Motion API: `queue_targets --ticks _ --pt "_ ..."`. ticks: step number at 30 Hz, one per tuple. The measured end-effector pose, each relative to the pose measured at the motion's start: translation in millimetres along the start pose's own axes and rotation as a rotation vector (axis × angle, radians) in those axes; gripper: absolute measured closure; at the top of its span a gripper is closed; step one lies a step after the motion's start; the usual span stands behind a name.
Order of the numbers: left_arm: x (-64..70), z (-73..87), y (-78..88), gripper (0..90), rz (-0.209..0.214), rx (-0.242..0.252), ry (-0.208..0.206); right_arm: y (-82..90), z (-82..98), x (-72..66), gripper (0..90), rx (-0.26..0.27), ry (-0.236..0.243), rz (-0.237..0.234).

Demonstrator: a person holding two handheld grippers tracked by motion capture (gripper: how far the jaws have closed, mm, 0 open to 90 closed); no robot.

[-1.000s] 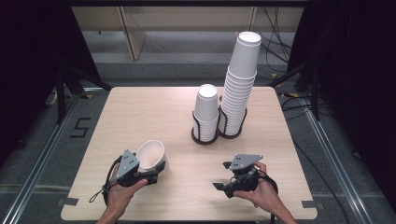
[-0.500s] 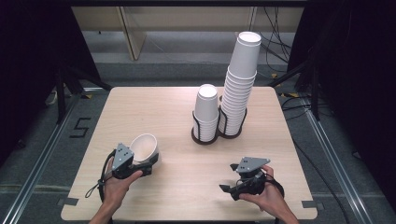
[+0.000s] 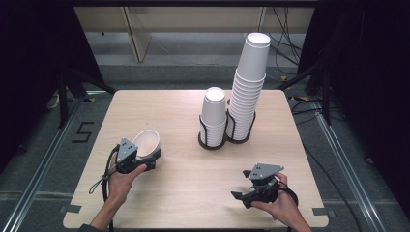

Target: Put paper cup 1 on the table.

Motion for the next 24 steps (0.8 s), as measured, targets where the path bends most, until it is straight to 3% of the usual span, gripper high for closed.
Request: queue_targets --ticks 1,9,20,24 --pt "-1.2 -1.8 -2.1 16.9 -0.003 0.001 0.003 0.7 0.8 -0.8 17.4 -0.009 -0.015 -0.002" --pt "-8.6 -11.4 -26.2 16.7 -0.024 -0.007 0.0 3.2 4.6 1.7 17.5 -0.008 0.003 0.003" --pt "-24.7 -18.8 -62.7 16.5 -0.099 -0.023 -0.021 3.7 9.5 2.1 17.5 -0.018 -0.006 0.0" --pt "-29.8 -20.6 -74.2 16.2 -0.113 -0.055 -0.033 4.0 10.4 2.3 17.5 -0.021 0.0 -0.001"
Point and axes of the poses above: each handheld gripper's, and its own axes: y roughly backward along the jaws, z roughly out of its underside, x roughly to its right, the point moved 3 cm from there along -y, roughly forward along the jaws, and after that the axes turned 1 degree about y, right-handed, at the moved point
